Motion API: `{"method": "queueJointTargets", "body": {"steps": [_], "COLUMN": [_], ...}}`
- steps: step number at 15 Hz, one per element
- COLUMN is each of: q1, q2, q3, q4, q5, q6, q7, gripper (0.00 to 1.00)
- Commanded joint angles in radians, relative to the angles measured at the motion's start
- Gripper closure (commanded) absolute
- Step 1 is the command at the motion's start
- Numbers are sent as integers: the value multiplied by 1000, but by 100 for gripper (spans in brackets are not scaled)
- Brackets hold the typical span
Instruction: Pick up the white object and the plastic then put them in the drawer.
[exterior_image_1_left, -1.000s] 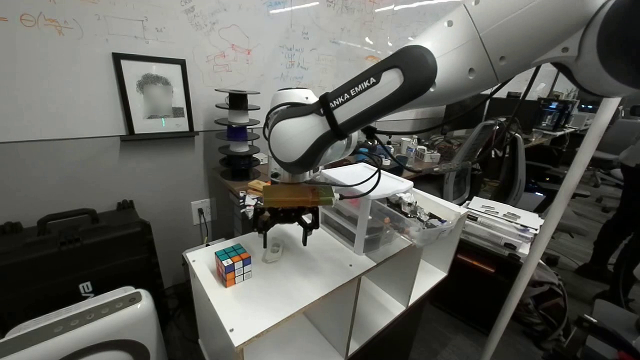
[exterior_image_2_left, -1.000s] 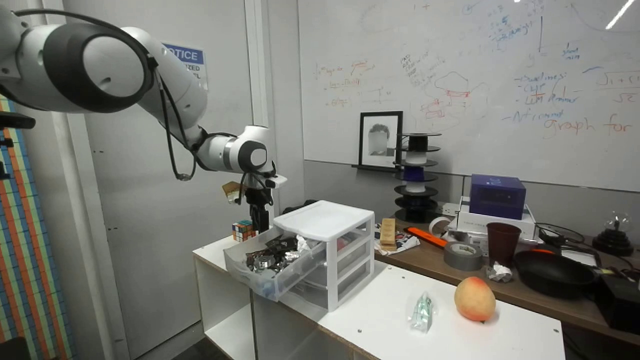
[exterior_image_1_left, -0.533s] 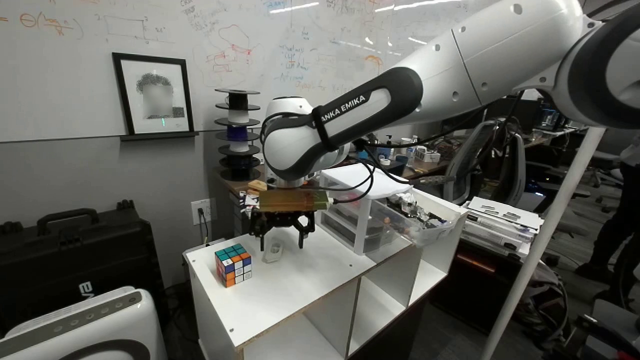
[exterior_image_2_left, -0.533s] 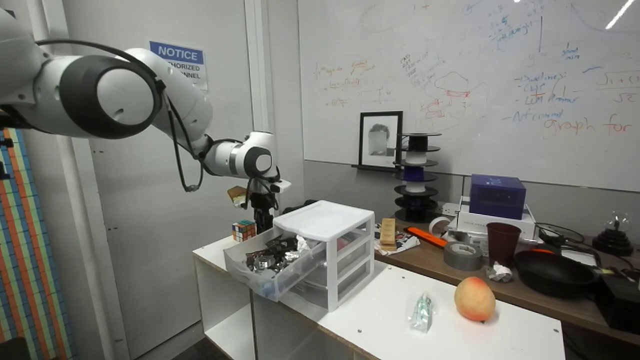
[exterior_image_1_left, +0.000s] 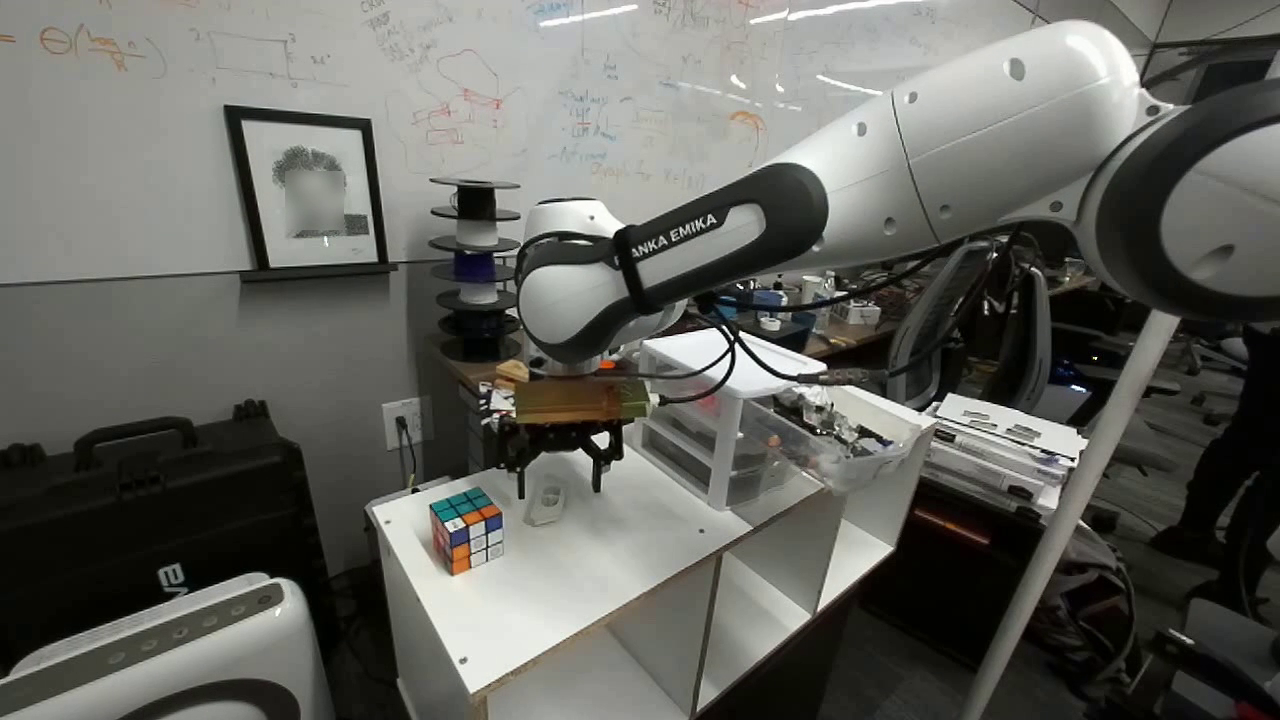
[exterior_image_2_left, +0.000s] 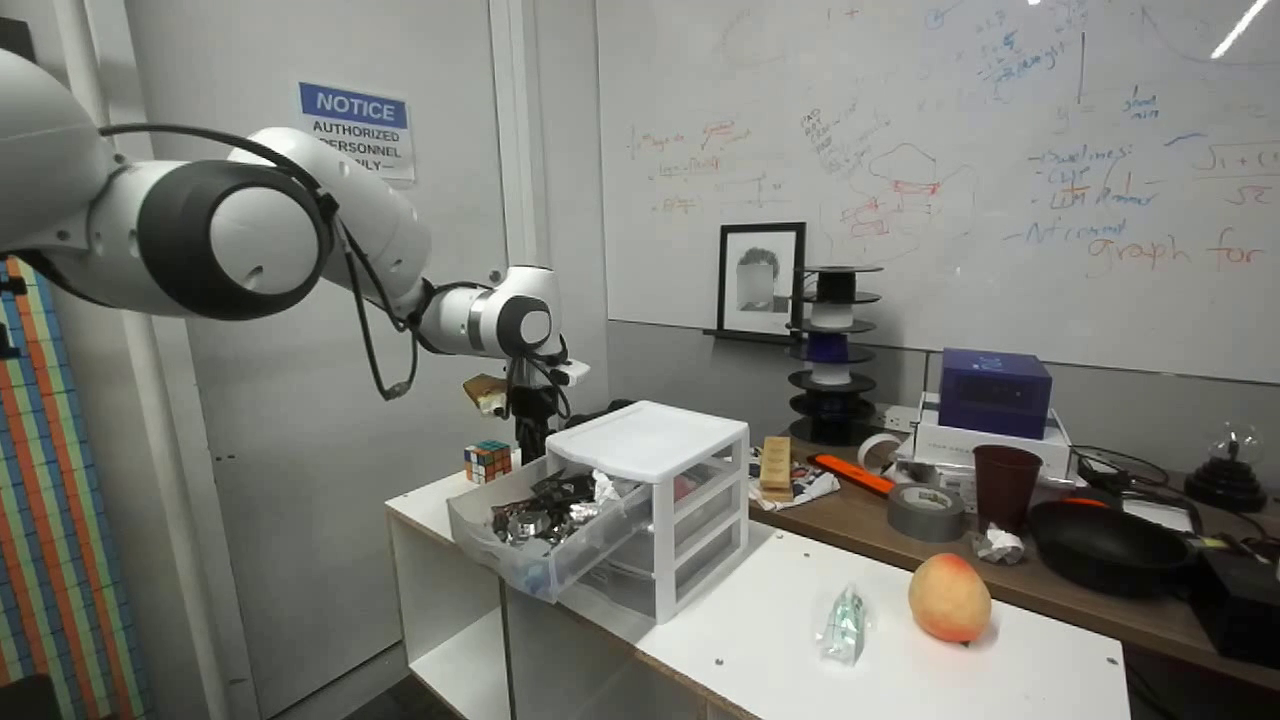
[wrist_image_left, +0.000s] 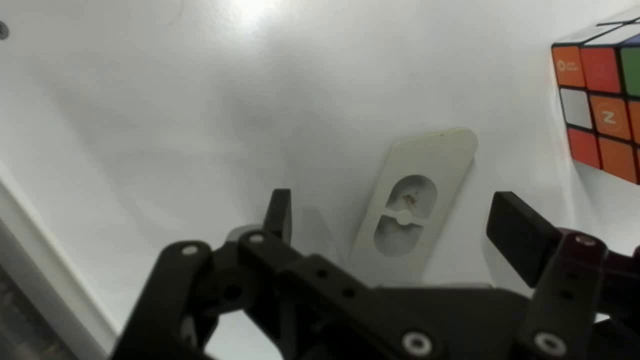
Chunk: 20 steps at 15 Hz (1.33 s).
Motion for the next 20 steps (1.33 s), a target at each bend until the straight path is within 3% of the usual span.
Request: {"method": "queueJointTargets", "body": {"steps": [1,3,10,20], "q1": [18,22,37,66], "q2": [69,83,127,-44], "q3": [-18,-18,-15,-32], "q4": [131,149,212,69], "q5": [1,0,1,-92], "q6": [-56,-63,-90,-113], "q7": [-37,-57,-112,-93], "gripper": [0,26,80,85]}}
